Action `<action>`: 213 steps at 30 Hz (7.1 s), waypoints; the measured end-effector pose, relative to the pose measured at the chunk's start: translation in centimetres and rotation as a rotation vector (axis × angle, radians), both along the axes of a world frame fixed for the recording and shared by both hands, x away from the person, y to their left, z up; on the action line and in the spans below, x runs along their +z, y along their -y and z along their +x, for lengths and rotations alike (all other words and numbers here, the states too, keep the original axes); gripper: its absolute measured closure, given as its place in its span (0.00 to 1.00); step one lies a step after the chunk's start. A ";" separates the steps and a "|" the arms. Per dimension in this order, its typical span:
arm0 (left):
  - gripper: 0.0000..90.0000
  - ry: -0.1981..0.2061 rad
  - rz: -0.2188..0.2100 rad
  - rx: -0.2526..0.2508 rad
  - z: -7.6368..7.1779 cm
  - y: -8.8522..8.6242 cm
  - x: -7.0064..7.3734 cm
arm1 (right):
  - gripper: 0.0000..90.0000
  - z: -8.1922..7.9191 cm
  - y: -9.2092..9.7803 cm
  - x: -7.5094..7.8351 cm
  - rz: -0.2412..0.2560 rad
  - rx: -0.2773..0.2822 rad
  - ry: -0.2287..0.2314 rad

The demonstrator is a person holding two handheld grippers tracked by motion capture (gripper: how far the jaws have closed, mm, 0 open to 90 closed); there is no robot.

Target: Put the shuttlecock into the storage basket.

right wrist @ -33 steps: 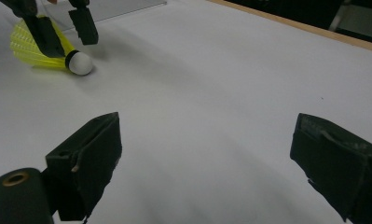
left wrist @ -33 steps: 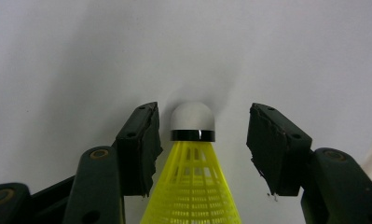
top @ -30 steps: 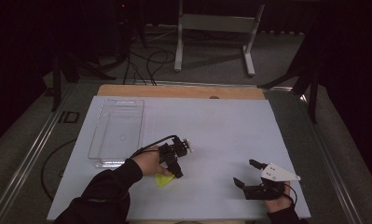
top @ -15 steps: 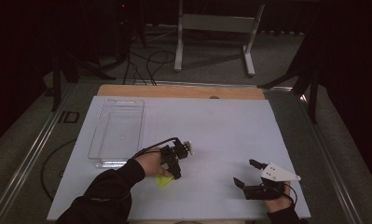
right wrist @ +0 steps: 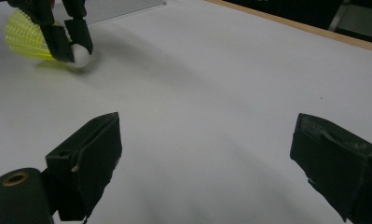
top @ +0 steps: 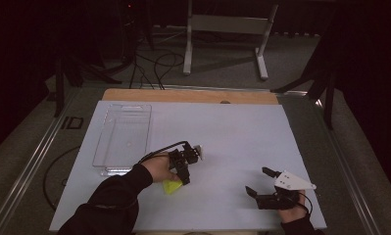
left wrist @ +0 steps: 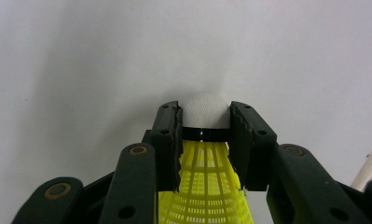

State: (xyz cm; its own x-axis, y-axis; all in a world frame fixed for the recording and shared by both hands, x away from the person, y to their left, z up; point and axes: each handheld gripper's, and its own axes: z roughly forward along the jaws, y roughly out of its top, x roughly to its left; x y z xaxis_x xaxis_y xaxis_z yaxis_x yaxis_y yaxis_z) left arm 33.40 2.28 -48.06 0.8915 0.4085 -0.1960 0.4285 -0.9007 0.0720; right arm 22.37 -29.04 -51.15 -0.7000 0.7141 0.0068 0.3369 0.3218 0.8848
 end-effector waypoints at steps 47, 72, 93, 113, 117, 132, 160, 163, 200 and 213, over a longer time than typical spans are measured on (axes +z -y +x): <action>0.73 -0.019 -0.040 -0.203 0.3 -1.1 7.2 | 0.10 0.1 0.1 0.0 0.008 -0.003 0.006; 0.73 0.077 -0.060 -0.175 1.4 -7.1 12.3 | 0.10 0.1 0.0 0.0 0.001 -0.006 0.008; 0.73 0.103 -0.065 -0.139 2.1 -14.3 12.6 | 0.10 0.1 -0.1 -0.1 0.003 -0.007 -0.001; 0.73 0.189 -0.094 -0.177 2.4 -18.8 9.5 | 0.10 0.2 -0.1 -0.3 -0.001 -0.004 -0.008; 0.73 0.192 -0.105 -0.197 2.5 -18.3 8.8 | 0.10 0.2 -0.2 -0.3 -0.006 -0.001 -0.009; 0.73 0.213 -0.120 -0.294 3.1 -17.2 6.3 | 0.10 0.2 -0.1 -0.3 -0.005 0.003 -0.009; 0.73 0.121 -0.082 -0.180 4.9 -15.8 2.9 | 0.10 0.2 0.0 -0.4 -0.004 0.003 -0.018; 0.73 0.111 -0.073 -0.179 5.0 -15.8 2.9 | 0.10 0.2 0.0 -0.4 -0.003 0.004 -0.018; 0.00 0.118 -0.190 -0.097 4.2 -13.4 6.0 | 0.10 0.1 0.0 -0.3 -0.003 -0.003 -0.013; 0.00 0.173 -0.245 -0.082 4.3 -10.7 6.5 | 0.10 0.1 0.0 -0.3 -0.002 -0.003 -0.013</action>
